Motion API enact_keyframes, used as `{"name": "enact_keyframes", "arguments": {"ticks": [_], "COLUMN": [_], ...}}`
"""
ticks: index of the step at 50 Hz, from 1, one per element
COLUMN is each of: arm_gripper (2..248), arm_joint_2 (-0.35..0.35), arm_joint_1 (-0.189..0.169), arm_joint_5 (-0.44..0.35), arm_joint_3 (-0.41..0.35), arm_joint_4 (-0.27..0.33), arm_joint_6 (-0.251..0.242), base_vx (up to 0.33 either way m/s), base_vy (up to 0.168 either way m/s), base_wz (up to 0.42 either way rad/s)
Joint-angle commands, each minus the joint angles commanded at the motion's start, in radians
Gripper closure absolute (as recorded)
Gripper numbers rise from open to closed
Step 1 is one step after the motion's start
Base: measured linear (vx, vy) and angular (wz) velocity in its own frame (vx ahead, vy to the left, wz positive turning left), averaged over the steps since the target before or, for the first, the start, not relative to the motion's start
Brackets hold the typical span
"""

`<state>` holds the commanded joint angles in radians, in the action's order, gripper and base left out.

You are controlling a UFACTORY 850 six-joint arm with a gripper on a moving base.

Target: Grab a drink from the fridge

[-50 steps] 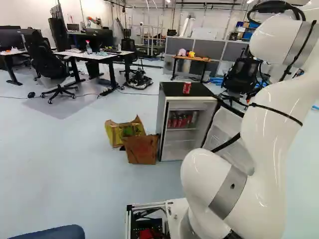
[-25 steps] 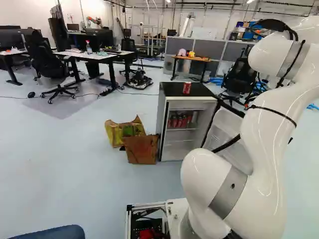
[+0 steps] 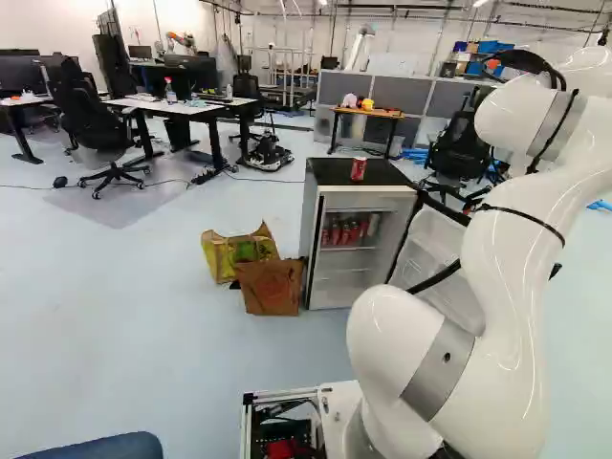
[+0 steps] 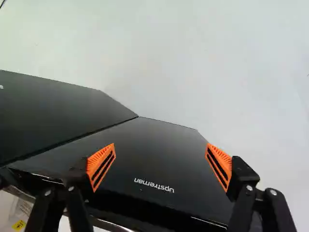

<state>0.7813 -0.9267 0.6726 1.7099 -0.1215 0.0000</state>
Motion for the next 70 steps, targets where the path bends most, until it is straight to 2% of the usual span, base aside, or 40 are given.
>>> {"name": "enact_keyframes", "arguments": {"ticks": [12,29,49,70], "arm_gripper": [3,3,3,3], "arm_joint_2": [0.004,0.045,0.044,0.021], "arm_joint_1": [0.000,0.000,0.000,0.002], "arm_joint_5": [0.000,0.000,0.000,0.000], "arm_joint_3": [0.002,0.017,0.015,-0.021], "arm_joint_4": [0.000,0.000,0.000,0.000], "arm_joint_6": [0.000,0.000,0.000,0.000], "base_vx": [0.000,0.000,0.000,0.000], "base_vy": [0.000,0.000,0.000,0.000], "base_wz": [0.000,0.000,0.000,0.000]}}
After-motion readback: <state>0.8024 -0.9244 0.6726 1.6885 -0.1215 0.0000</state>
